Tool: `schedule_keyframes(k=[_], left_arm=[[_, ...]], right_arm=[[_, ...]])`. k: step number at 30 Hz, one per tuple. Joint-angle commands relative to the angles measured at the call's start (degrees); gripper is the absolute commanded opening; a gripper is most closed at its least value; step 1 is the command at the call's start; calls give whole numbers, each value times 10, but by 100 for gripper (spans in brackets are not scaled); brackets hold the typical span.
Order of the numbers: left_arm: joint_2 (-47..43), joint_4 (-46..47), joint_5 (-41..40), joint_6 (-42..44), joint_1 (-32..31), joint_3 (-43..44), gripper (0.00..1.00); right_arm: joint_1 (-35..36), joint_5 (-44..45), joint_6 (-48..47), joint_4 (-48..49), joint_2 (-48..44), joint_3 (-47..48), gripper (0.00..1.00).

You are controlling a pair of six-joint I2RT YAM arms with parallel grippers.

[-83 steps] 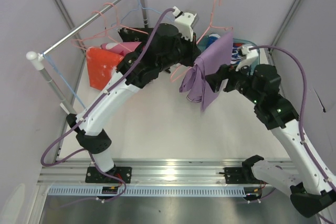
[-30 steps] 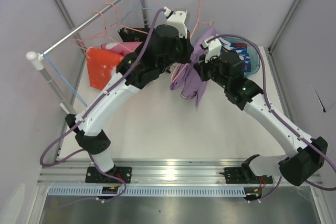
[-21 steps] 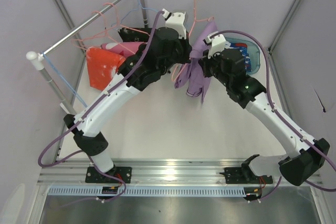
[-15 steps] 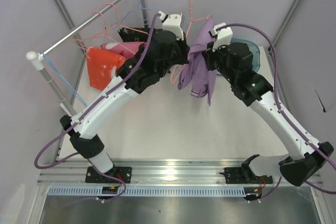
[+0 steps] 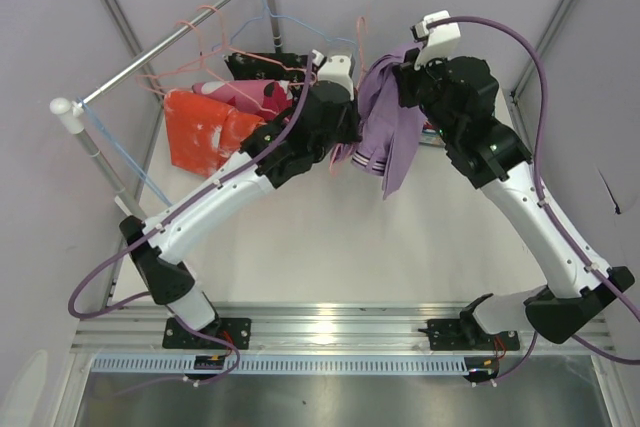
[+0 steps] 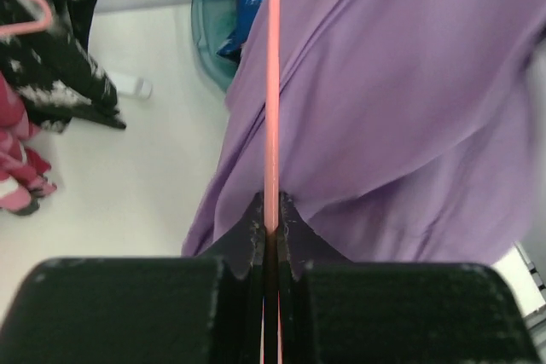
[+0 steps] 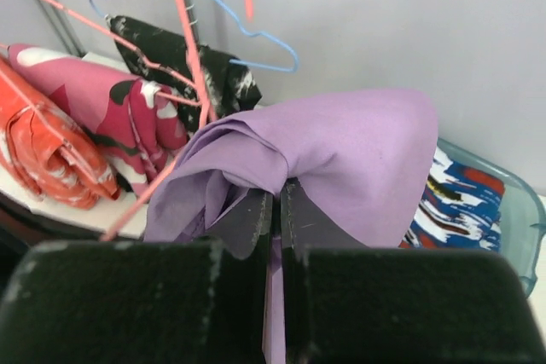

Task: Remove the trousers from the hanger
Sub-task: Remove the trousers from the hanger, then place the trousers into the basket

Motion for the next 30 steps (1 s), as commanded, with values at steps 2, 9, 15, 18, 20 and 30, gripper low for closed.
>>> schedule_keyframes(k=[2,9,15,18,20,30], left_arm=[[-51,19,-27,-31,1,-59,0],[-106,38,-1,-73,9,-172,0],[-152,67,14,-62,16,-242,0],[-169,89,32,-45,18,-276,0],[-175,93,33,-38,18,-291,0],[-198,123,39,-13,18,-335,0]], right_arm=[[-1,49,-21,94,-4,77,0],[-2,108,-61,128,9,111,0],[-46,103,-53,112,26,143,0],[-73,106,-65,110,32,152,0],[-86,108,-82,107,38,161,0],[-206,84,-133,141,52,118,0]])
